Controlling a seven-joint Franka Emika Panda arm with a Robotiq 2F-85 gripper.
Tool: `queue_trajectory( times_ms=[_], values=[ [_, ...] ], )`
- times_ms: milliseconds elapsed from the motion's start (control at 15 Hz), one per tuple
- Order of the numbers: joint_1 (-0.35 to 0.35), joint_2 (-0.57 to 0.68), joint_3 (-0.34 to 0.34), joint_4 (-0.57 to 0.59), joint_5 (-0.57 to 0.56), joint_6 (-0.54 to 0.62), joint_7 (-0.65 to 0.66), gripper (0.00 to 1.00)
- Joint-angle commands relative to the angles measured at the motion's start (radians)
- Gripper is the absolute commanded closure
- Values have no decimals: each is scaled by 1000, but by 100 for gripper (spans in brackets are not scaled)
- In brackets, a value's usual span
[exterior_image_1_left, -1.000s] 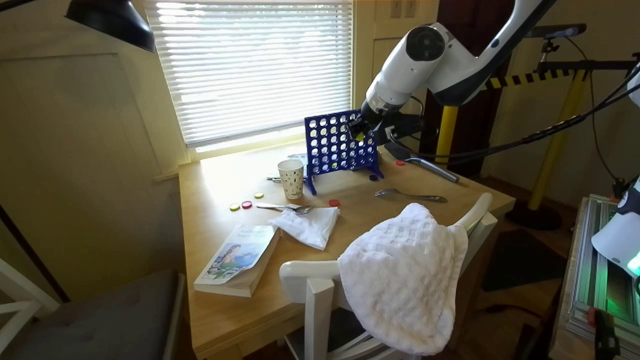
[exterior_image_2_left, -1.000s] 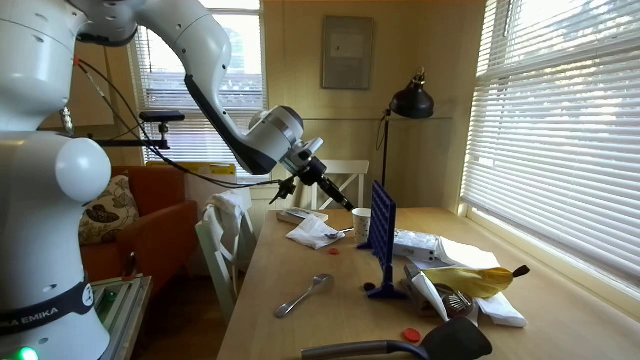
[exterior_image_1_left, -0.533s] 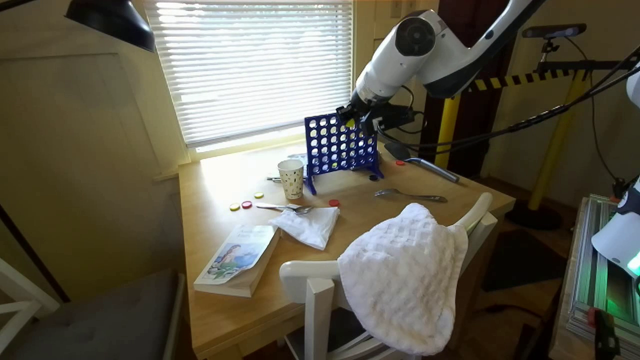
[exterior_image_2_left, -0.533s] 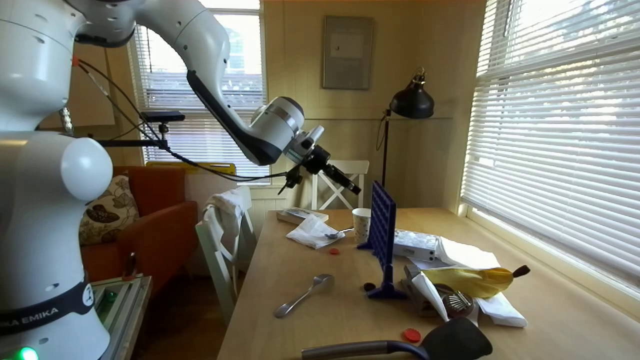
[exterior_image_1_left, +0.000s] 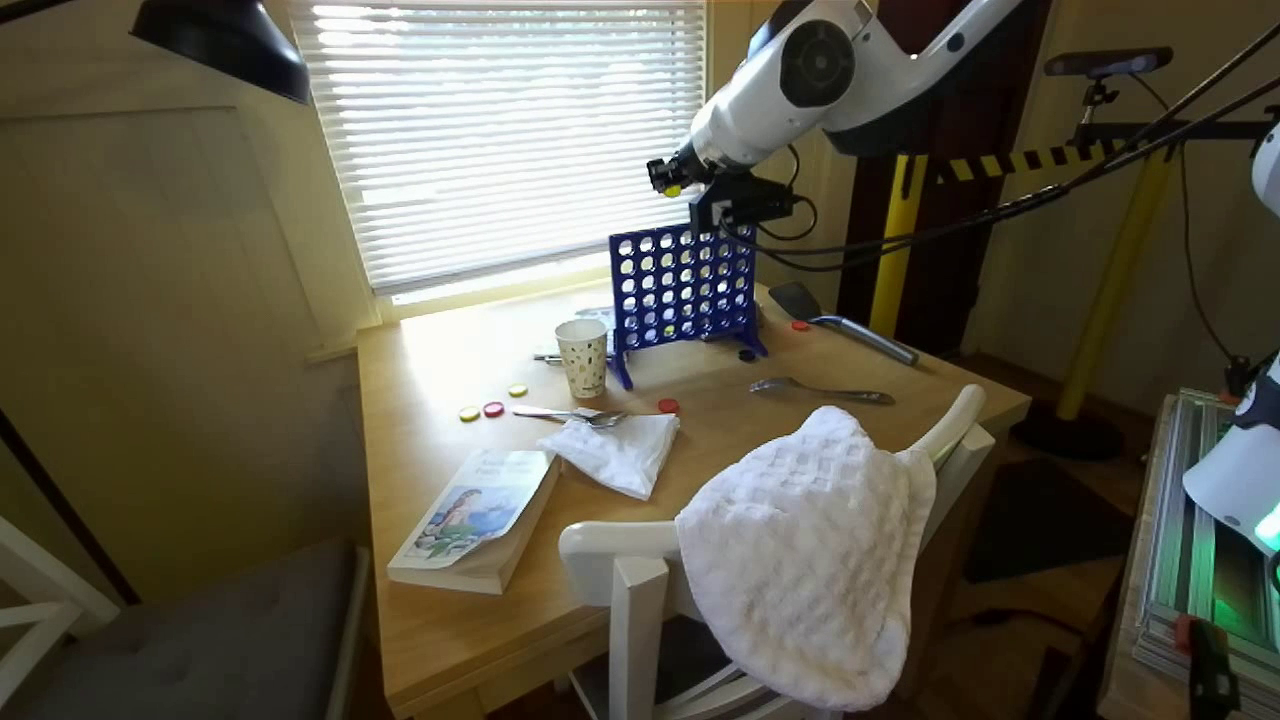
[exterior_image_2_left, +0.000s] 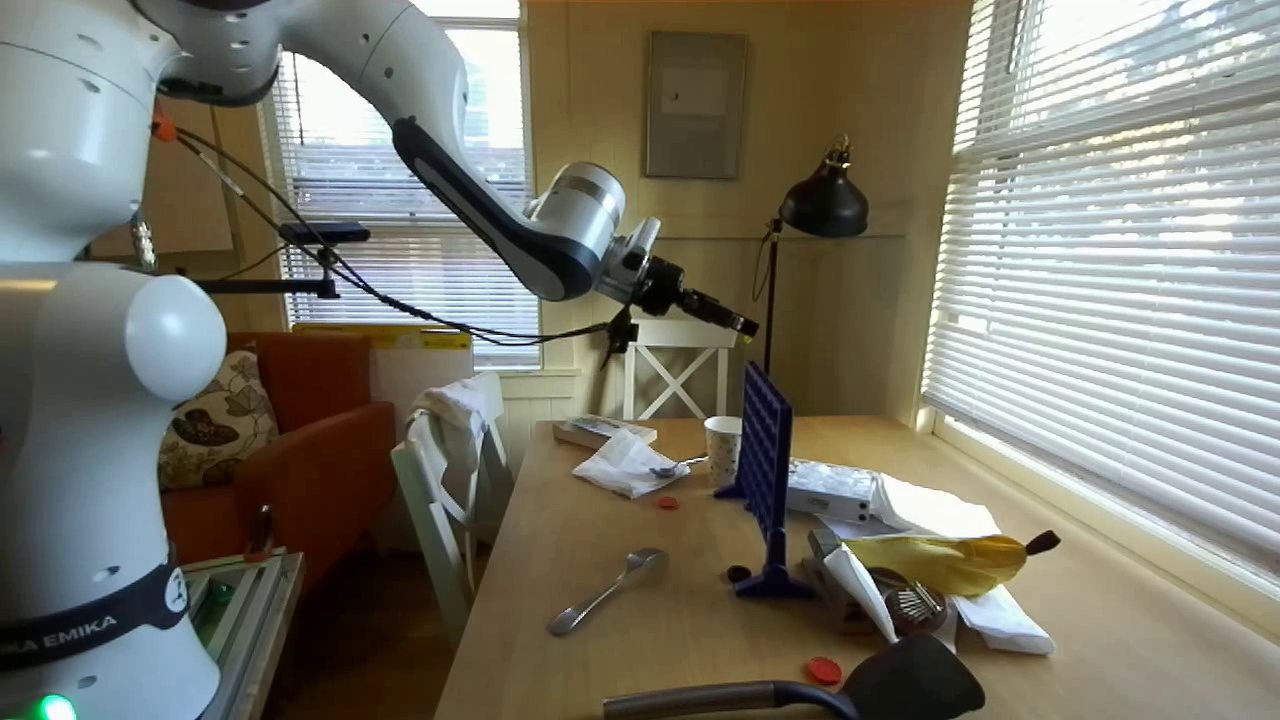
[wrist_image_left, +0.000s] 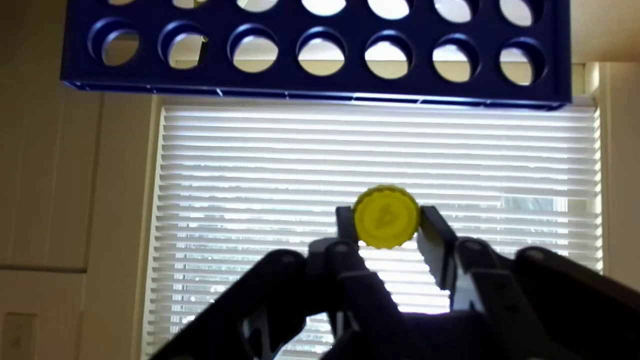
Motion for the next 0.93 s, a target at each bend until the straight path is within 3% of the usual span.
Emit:
queue_trajectory(
  times_ms=[0, 200, 400, 467, 533, 600, 733, 800, 867],
  values=[
    [-26, 49, 9, 37, -50, 23, 98, 89],
    [27, 52, -1, 5, -107, -36, 193, 89],
    [98, 69, -10, -23, -159, -165, 263, 89],
    [30, -1, 110, -40, -200, -293, 241, 89],
    [5, -18, 162, -50, -212, -366, 235, 89],
    [-58, -51, 261, -64, -222, -457, 223, 89],
    [-190, -63, 417, -38, -217, -507, 191, 89],
    [-248, -65, 496, -40, -217, -548, 190, 64],
    [-298, -68, 555, -38, -219, -564, 187, 64]
  ],
)
